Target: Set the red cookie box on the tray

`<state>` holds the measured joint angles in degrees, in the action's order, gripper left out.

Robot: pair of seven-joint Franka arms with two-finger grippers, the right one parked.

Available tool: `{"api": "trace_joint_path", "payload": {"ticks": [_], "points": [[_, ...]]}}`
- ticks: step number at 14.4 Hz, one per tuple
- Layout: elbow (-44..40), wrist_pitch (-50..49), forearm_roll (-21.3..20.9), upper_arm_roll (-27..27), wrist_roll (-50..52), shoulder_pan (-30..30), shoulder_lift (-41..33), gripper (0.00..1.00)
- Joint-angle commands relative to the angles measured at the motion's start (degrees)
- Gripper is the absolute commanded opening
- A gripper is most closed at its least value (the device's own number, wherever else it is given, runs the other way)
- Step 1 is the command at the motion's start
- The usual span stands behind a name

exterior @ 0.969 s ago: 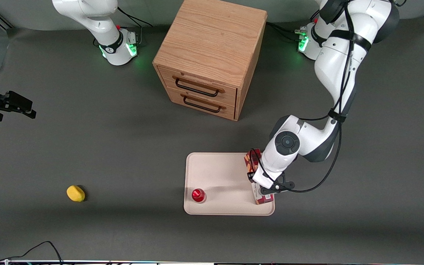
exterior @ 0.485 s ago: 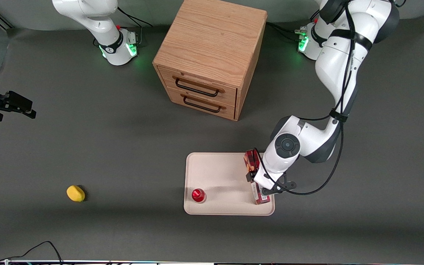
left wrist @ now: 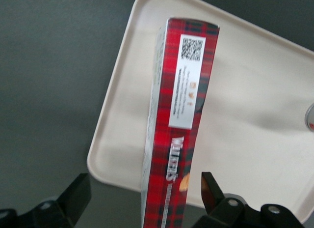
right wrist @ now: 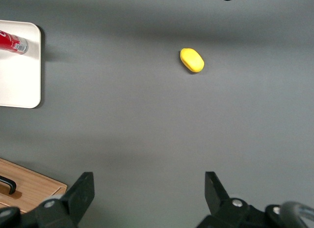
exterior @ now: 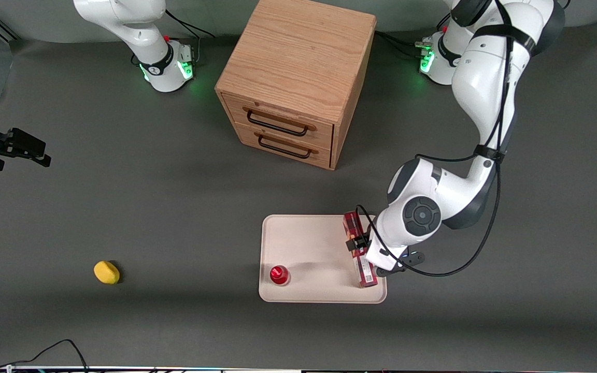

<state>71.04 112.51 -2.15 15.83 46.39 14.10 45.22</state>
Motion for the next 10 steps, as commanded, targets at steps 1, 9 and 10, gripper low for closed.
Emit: {"api": "trace_joint_path", "payload": {"ticks": [1,9,10], "points": [[-5.98,-12.88,1.36,0.25,0.46,0.31,-2.23,1.0],[-4.97,-37.62,1.18,-3.94,-19.99,-2.76,-21.45,1.0],[-1.37,-37.45,1.18,-6.49,-24.02,-2.77,-25.49,1.0]]}}
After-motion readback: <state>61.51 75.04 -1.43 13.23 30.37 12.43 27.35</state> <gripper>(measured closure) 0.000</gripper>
